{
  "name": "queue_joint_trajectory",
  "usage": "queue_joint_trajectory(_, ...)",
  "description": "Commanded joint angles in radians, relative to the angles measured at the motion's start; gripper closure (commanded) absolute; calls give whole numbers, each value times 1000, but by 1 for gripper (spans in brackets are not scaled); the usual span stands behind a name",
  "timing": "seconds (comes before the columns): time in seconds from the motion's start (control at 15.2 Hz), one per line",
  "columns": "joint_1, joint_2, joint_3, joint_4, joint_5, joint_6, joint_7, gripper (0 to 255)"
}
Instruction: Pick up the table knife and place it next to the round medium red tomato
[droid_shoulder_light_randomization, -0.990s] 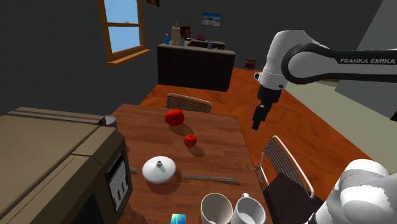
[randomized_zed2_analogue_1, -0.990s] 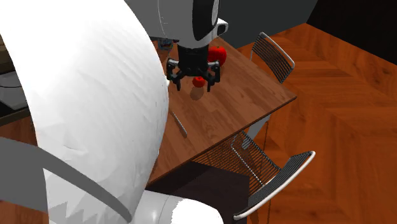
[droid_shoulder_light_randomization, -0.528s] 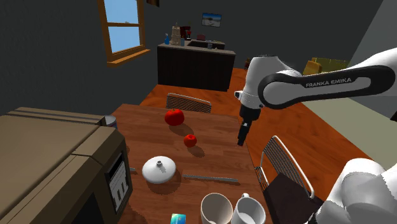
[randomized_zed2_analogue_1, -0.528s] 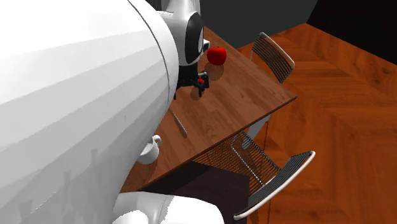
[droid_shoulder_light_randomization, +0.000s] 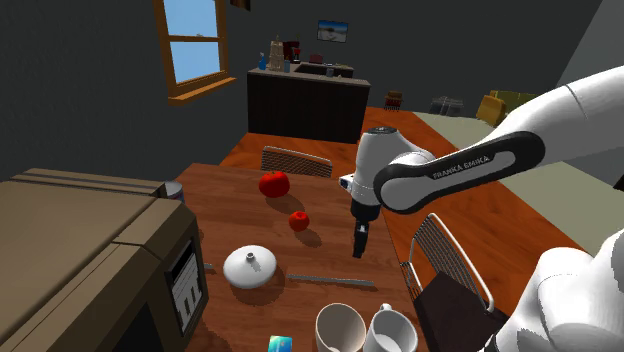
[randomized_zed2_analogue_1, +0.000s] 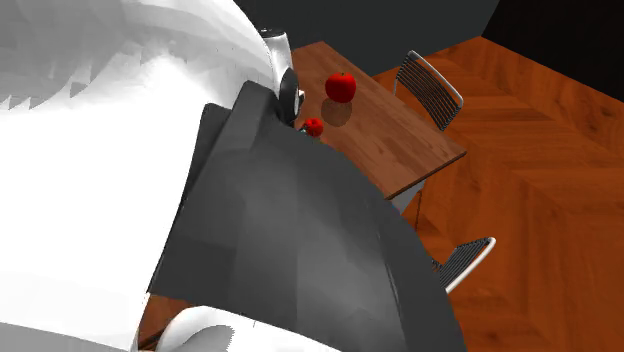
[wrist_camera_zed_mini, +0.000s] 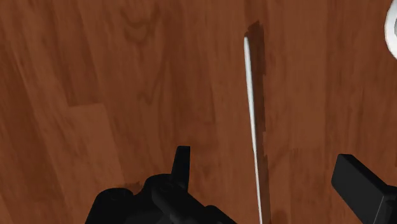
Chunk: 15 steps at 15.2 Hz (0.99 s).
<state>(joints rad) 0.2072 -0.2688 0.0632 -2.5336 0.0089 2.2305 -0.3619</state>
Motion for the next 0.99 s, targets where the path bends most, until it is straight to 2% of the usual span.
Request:
queue_joint_trajectory(0.0,16,67,13,0,-5,64,-25,0)
queue_joint_trajectory(0.33,44,225,40,16,-33,196,-73,0)
queue_joint_trajectory(0.92,42,315,38,-8,-53,308,-59,0)
